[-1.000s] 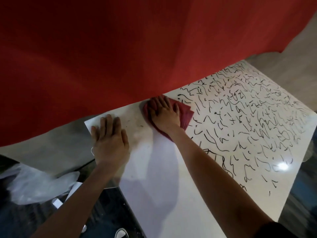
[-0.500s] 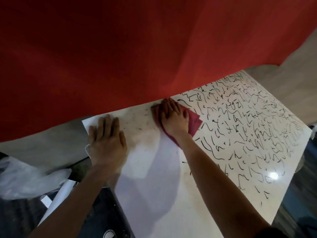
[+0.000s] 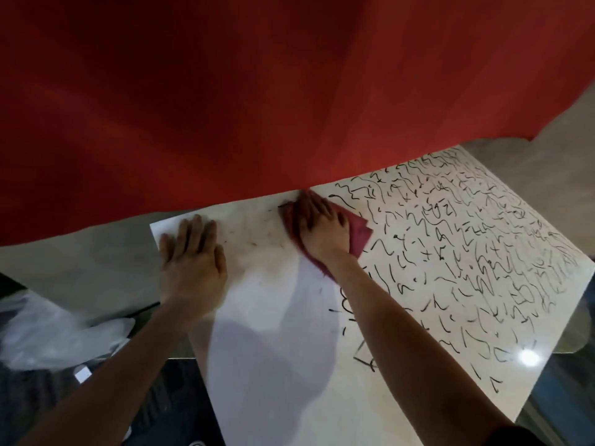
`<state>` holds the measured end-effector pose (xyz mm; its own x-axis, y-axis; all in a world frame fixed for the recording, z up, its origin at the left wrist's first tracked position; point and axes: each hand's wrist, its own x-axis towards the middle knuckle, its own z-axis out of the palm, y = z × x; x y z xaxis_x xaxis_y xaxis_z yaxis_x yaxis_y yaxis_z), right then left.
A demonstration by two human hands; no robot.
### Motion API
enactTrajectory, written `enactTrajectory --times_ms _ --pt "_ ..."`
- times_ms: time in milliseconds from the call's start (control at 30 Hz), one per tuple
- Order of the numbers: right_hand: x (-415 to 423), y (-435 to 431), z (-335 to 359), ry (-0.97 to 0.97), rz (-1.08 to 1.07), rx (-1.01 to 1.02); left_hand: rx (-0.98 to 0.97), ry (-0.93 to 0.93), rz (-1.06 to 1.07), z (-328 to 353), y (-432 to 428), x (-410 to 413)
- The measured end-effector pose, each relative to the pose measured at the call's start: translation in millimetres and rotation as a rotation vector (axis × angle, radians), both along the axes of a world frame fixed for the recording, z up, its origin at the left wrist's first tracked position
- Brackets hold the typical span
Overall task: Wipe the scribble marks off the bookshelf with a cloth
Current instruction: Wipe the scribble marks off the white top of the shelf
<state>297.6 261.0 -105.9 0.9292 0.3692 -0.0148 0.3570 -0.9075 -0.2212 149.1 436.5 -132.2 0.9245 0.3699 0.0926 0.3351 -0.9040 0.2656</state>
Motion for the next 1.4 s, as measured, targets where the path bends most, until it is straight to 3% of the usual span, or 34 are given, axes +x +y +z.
enactTrajectory --times_ms 100,233,333,500,600,667,767,833,1033,1267,1400 --pt "-17 25 3 0.063 -0.078 0.033 0.0 -0.055 -0.01 -3 -1 2" --pt "-65 49 3 0.043 0.183 0.045 -0.007 -0.089 0.0 1 -2 1" --pt "-52 32 9 0.022 0.275 -0.027 -0.028 -0.063 -0.011 0 0 -1" --pt "4 1 6 0.002 -0.078 0.005 -0.016 -0.039 -0.009 -2 0 -2" --pt "-4 24 4 0.038 -0.177 0.031 -0.009 -0.011 0.015 -2 1 0" --pt "-31 42 2 0.045 -0.1 0.048 -0.005 -0.027 -0.001 -4 1 1" --pt "-72 51 3 0.005 0.192 0.037 -0.01 -0.062 -0.01 -5 2 1" --pt "-61 37 7 -0.006 0.29 -0.018 0.001 -0.066 -0.021 1 1 0" --pt "2 15 6 0.057 -0.058 -0.023 0.006 -0.037 0.004 0 1 0" --pt "-149 14 -9 -0.184 0.247 0.035 -0.013 -0.082 -0.012 -3 3 0" --pt "-111 42 -1 -0.123 0.197 0.043 -0.027 -0.087 -0.014 -3 4 0"
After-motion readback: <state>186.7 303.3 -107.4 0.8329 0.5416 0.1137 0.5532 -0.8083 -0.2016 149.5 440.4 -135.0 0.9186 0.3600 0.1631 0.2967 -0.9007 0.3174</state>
